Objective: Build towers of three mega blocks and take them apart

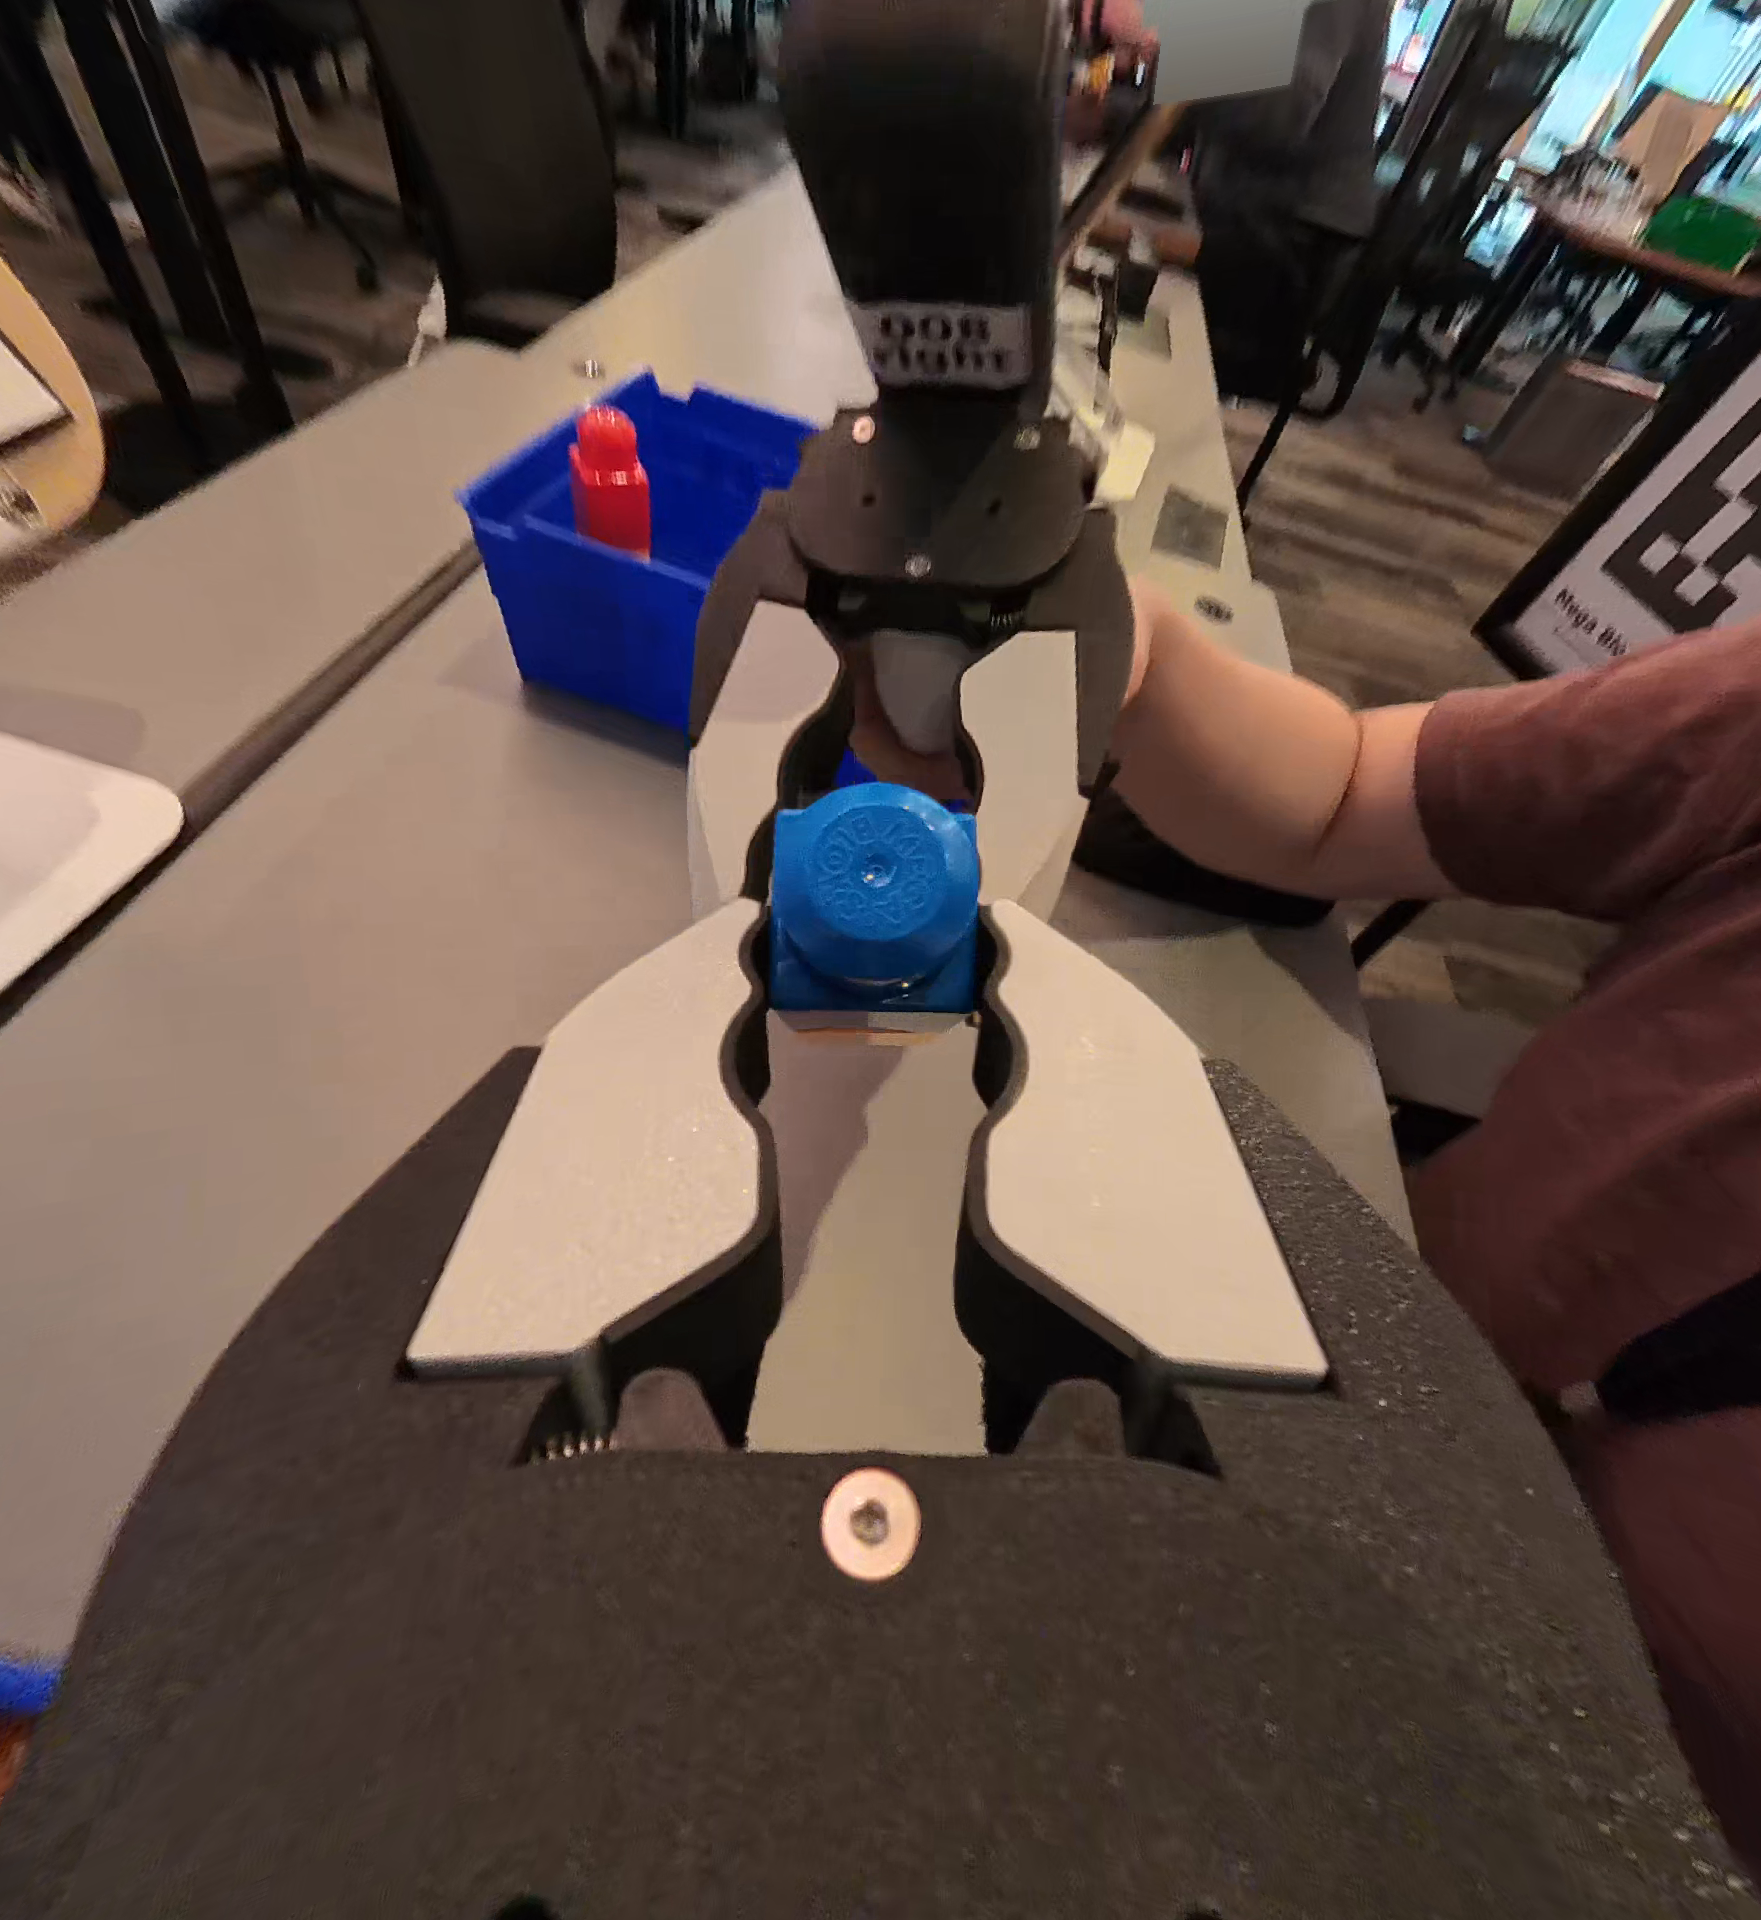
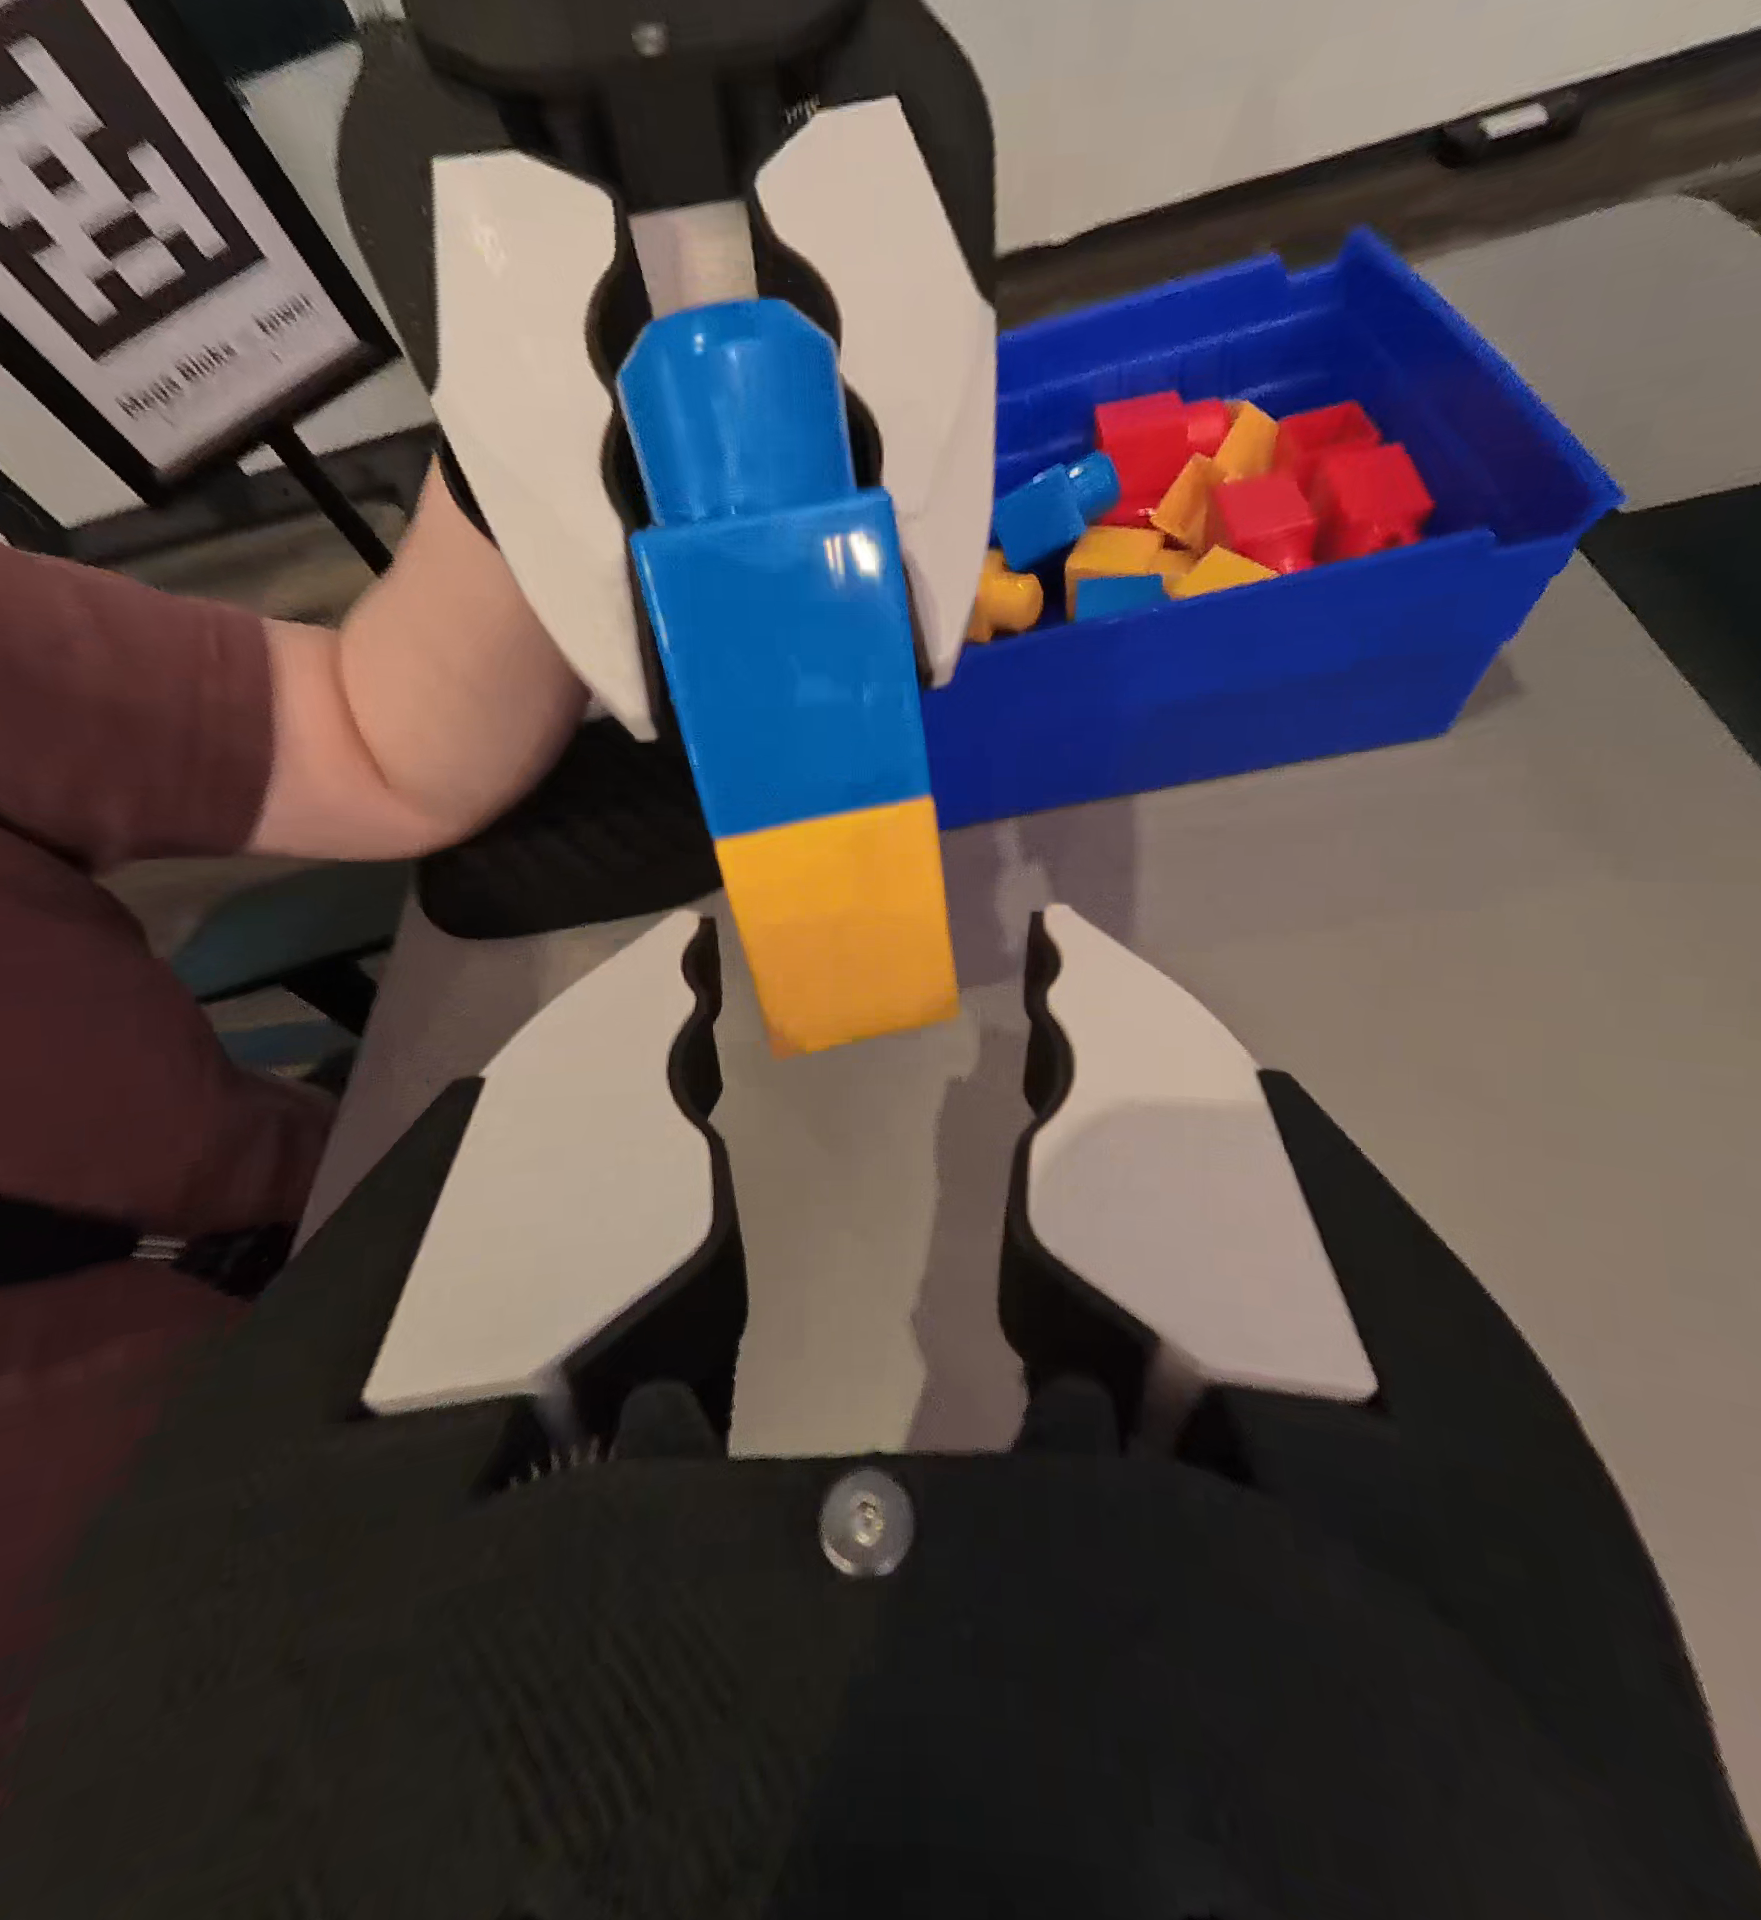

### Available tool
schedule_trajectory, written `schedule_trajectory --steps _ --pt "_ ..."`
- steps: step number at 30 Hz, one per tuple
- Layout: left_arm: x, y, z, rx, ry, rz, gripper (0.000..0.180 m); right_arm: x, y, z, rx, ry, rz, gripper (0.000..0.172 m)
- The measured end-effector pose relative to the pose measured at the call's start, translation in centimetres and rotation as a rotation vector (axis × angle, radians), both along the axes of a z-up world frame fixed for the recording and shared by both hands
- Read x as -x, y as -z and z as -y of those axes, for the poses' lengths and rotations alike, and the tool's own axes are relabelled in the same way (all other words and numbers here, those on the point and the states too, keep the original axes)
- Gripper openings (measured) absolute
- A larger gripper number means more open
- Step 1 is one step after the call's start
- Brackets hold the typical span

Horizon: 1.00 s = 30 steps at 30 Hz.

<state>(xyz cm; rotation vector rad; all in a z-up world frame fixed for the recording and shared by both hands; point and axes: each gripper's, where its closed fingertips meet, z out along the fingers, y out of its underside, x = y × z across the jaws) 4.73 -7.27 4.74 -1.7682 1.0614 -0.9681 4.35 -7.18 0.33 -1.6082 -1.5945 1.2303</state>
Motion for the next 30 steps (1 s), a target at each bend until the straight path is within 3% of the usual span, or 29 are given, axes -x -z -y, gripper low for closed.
schedule_trajectory --steps 6,7,14,17,19,22,27,30 --pt "-0.4 2.0 0.6 0.071 0.058 -0.085 0.036 0.5 1.4 1.2 0.029 -0.062 0.049 0.047" --pt "-0.5 2.0 0.6 0.067 0.056 -0.084 0.036 0.4 1.7 1.4 0.037 -0.081 0.064 0.039" --pt "-0.2 0.8 0.5 0.066 0.068 -0.01 0.036 0.5 1.0 1.5 0.024 -0.086 0.034 0.036" --pt "3.0 -1.5 -0.2 0.008 -0.009 0.049 0.041 -0.1 0.9 0.7 0.011 -0.058 0.039 0.037" --pt "7.4 -2.2 -1.5 -0.064 -0.155 0.017 0.034 -0.5 0.2 0.3 0.031 -0.045 0.015 0.037" --pt "14.7 -0.7 -2.8 -0.129 -0.38 -0.143 0.037 -1.1 -0.6 -0.4 0.035 -0.022 -0.005 0.037" --pt "19.5 3.7 -4.9 -0.063 -0.49 -0.228 0.036 -1.8 -1.0 -1.2 0.048 0.004 -0.018 0.037" --pt "18.1 6.3 -5.4 0.013 -0.383 -0.217 0.031 -2.0 -0.8 -1.7 0.045 0.016 -0.013 0.037"
